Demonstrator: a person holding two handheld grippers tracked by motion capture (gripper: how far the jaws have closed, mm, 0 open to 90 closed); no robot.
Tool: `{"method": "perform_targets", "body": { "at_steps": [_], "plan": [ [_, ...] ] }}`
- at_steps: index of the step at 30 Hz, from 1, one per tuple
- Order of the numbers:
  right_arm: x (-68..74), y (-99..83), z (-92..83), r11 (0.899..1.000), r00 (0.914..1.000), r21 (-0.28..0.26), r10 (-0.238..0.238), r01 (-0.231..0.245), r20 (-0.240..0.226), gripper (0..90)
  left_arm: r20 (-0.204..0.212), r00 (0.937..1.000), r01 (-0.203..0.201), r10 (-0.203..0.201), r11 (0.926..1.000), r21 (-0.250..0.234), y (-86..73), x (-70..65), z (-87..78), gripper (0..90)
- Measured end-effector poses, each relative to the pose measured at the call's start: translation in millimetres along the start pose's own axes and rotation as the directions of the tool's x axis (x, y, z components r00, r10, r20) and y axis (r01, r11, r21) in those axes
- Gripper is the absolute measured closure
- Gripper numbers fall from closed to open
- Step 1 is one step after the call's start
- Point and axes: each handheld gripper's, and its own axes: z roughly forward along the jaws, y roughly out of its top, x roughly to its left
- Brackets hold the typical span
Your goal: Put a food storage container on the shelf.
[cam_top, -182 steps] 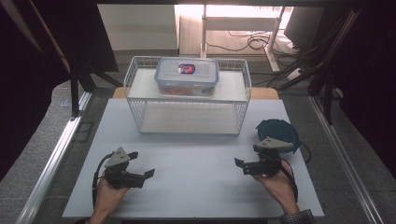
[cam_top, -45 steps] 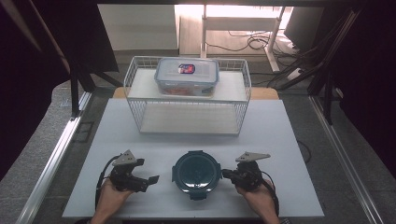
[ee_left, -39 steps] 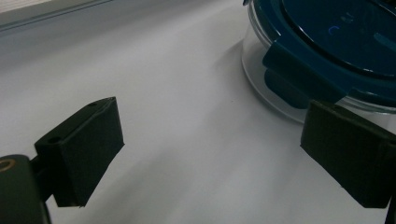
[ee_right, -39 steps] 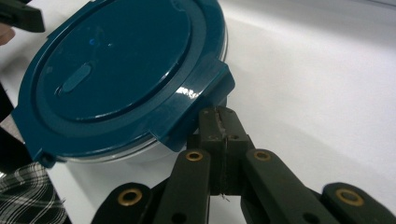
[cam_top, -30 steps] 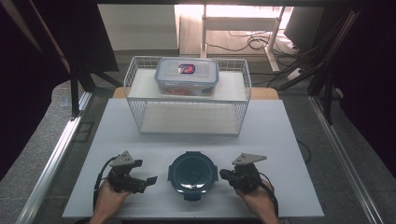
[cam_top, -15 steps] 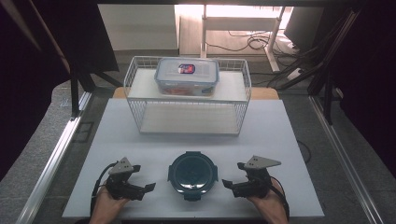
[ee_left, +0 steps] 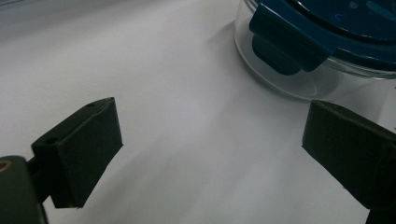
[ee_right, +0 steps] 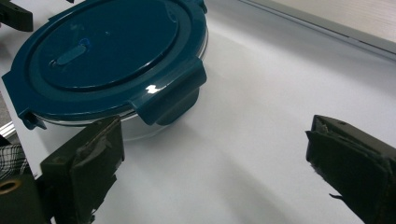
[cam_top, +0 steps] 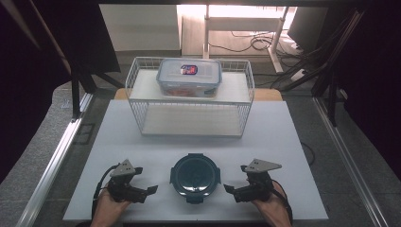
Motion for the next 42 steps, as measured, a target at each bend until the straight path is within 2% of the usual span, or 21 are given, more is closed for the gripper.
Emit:
{"method": "perform_targets", "body": {
  "at_steps": [4,13,16,20,24,27,31,34,36,38,39,40,42],
  "plan": [
    [0.5,1.8,-0.5,1.000,1.0000,-0.009,0.002,-0.002,-0.003,2.5,0.013,0.9999,0.003,-0.003,1.0000,-0.004,2.3,-1.3,0.8,4.1],
    [6.6,11.7,1.1,0.999,0.9974,0.003,0.044,-0.044,-0.056,1.5,0.048,0.9989,0.002,-0.001,0.9999,-0.016,13.1,-8.5,5.8,3.6],
    [9.2,16.2,2.3,0.999,0.9970,0.006,0.050,-0.050,-0.059,0.3,0.061,0.9981,0.010,-0.008,0.9997,-0.024,18.9,-12.0,9.0,2.9],
    [11.1,21.5,6.9,0.995,0.9923,0.037,0.092,-0.090,-0.082,0.0,0.112,0.9934,0.029,-0.025,0.9989,-0.037,27.4,-14.8,13.3,1.9],
    [16.9,26.9,11.3,0.996,0.9946,0.062,0.066,-0.061,-0.081,0.0,0.149,0.9885,0.027,-0.023,0.9995,-0.019,34.1,-15.8,20.0,1.0],
    [18.2,30.4,16.5,0.995,0.9934,0.084,0.067,-0.059,-0.094,3.2,0.178,0.9837,0.023,-0.023,0.9997,0.001,39.2,-17.2,25.0,0.8],
    [15.0,30.8,26.6,0.990,0.9844,0.102,0.109,-0.095,-0.138,4.4,0.223,0.9745,0.019,-0.028,0.9989,0.043,47.7,-19.9,35.0,1.4],
    [10.7,30.4,34.0,0.984,0.9751,0.120,0.147,-0.128,-0.166,5.2,0.250,0.9669,0.030,-0.052,0.9954,0.091,52.7,-19.0,47.8,1.5],
    [7.2,29.8,38.5,0.978,0.9612,0.132,0.185,-0.160,-0.205,6.6,0.274,0.9586,0.045,-0.076,0.9921,0.117,54.0,-18.2,55.3,2.2],
    [4.4,28.7,42.9,0.972,0.9454,0.157,0.210,-0.175,-0.249,9.7,0.305,0.9488,0.041,-0.081,0.9901,0.134,53.3,-18.7,58.1,6.8],
    [3.8,27.9,44.4,0.969,0.9397,0.169,0.220,-0.179,-0.262,10.7,0.334,0.9381,0.048,-0.092,0.9893,0.138,52.6,-19.6,57.6,10.4],
    [3.3,27.2,45.6,0.967,0.9365,0.176,0.226,-0.183,-0.268,12.0,0.334,0.9374,0.054,-0.100,0.9883,0.143,52.4,-20.2,56.6,14.7],
    [3.0,26.4,46.6,0.961,0.9249,0.198,0.247,-0.195,-0.289,16.2,0.336,0.9334,0.077,-0.124,0.9857,0.150,51.5,-18.3,55.3,16.6]
  ]
}}
